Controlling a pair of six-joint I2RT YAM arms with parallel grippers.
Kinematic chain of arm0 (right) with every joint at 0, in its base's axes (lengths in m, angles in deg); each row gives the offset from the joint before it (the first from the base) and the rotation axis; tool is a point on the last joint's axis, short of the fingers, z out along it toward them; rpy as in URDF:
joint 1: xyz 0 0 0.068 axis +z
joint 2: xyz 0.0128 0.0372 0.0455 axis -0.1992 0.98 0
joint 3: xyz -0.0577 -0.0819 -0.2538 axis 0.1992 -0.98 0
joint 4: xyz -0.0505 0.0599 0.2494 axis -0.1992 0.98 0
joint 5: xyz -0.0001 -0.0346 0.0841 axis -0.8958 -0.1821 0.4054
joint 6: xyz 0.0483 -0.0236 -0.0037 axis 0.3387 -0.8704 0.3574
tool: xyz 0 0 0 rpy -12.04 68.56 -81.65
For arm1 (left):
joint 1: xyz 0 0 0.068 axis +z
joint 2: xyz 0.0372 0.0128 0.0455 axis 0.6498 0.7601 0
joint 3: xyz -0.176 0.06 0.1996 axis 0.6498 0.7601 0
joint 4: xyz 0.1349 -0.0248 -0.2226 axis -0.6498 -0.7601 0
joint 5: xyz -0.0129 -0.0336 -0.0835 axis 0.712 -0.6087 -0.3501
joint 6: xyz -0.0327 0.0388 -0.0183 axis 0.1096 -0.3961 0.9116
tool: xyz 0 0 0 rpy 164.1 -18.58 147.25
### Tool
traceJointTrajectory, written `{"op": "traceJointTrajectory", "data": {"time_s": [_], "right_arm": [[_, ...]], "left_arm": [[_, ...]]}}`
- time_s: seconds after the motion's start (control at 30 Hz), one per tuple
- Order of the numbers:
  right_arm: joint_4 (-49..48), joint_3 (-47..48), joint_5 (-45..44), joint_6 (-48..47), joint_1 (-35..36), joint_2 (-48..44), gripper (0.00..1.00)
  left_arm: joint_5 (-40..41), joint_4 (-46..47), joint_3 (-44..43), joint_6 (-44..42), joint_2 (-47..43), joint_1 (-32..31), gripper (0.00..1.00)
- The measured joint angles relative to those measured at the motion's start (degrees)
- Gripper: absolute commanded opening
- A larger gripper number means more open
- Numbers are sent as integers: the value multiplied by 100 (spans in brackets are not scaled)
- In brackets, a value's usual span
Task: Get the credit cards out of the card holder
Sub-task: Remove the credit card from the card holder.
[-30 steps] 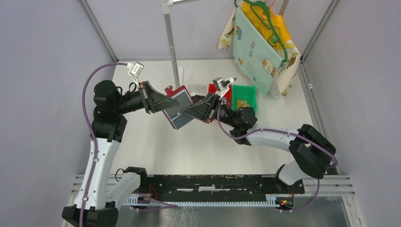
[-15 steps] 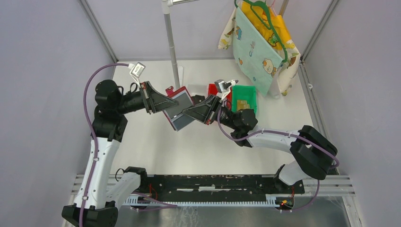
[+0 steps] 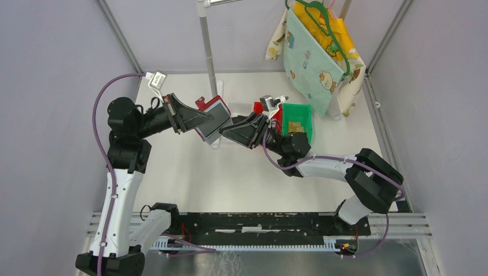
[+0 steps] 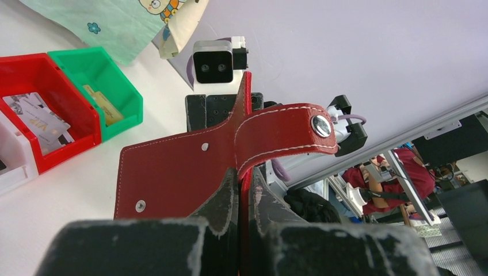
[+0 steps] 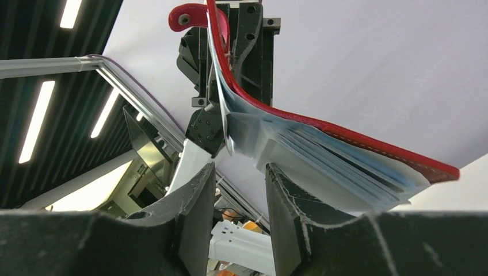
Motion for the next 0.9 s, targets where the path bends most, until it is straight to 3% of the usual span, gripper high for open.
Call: {"op": "traceJointTrajectory", "data": {"time_s": [0.5, 0.7, 0.9], "right_arm": [[-284, 317, -7, 197, 4, 175, 34], [-369, 415, -76, 321, 11, 348, 16], [-507, 450, -120, 404, 26, 411, 12]], "left_arm": [[9, -101, 0, -2, -17, 15, 2], [15, -122, 0, -2, -28, 15, 8], [44, -164, 0, -4, -70, 15, 9]]}}
